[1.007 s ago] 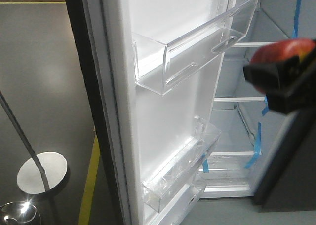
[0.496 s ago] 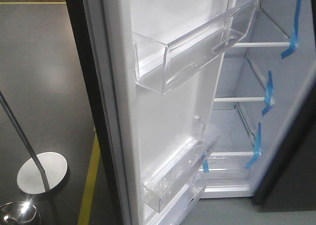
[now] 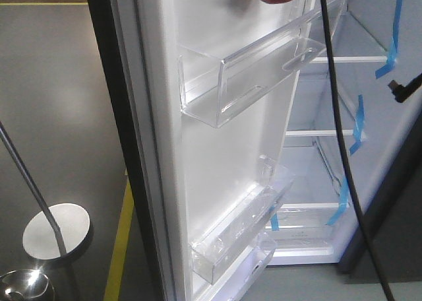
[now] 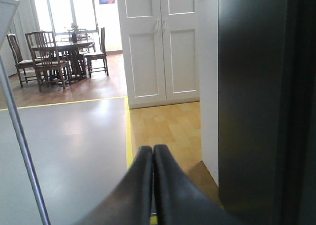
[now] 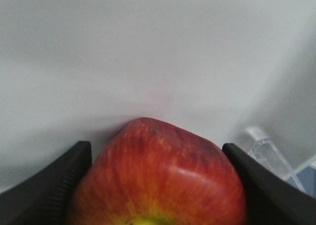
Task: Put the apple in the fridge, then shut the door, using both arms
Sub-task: 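Raise the right gripper and lower the apple into the upper door shelf, then open the right gripper and withdraw it from the apple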
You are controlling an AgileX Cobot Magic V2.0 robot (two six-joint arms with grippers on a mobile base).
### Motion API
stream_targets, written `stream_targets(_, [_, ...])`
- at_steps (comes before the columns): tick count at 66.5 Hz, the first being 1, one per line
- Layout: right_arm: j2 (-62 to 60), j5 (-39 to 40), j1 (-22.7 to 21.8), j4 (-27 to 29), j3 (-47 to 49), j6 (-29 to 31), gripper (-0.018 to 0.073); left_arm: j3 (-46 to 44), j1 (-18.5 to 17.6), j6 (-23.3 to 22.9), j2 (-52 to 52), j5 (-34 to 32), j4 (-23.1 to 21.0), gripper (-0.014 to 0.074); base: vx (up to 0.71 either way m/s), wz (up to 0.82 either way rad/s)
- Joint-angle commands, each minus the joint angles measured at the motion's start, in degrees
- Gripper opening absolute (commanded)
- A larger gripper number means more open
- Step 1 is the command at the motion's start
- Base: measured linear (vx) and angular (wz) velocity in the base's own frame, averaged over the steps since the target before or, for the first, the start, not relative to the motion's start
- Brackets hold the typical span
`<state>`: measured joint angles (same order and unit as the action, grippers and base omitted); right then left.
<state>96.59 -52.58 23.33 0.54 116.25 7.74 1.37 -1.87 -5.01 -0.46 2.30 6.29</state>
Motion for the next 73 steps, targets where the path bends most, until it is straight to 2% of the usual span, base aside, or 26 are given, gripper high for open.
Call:
stream_targets(1, [-1.4, 4.1, -0.4, -1.0, 1.9, 0.7, 0.0180, 1.5, 0.2, -0.5, -0.4, -4.4, -0.5, -0.0006, 0.00, 0.00])
stream_targets(10, [-0.9, 3.2, -0.4, -1.4, 1.9, 0.5, 0.0207, 1.5, 0.2, -0.5, -0.4, -4.4, -0.5, -0.0006, 0.00, 0.00])
stream_targets(18, [-0.9, 2.2, -0.4, -1.5, 1.9, 0.5, 0.0267, 1.5, 0.2, -0.5, -0.4, -4.4, -0.5, -0.0006, 0.00, 0.00])
stream_targets(40, [-1.1, 0.7, -0.4, -1.6, 1.9, -0.1, 0.0583, 1.5, 0.2, -0.5, -0.4, -4.4, -0.5, -0.0006, 0.00, 0.00])
stream_targets(46, [-1.1, 0.1, -0.4, -1.7, 1.9, -0.1, 0.0634, 1.5, 0.2, -0.5, -0.4, -4.4, -0.5, -0.0006, 0.00, 0.00])
stream_targets(73, [-2.2, -0.8, -0.4, -1.7, 1.9, -1.0, 0.0622, 1.5, 0.2, -0.5, -0.4, -4.4, -0.5, -0.0006, 0.00, 0.00])
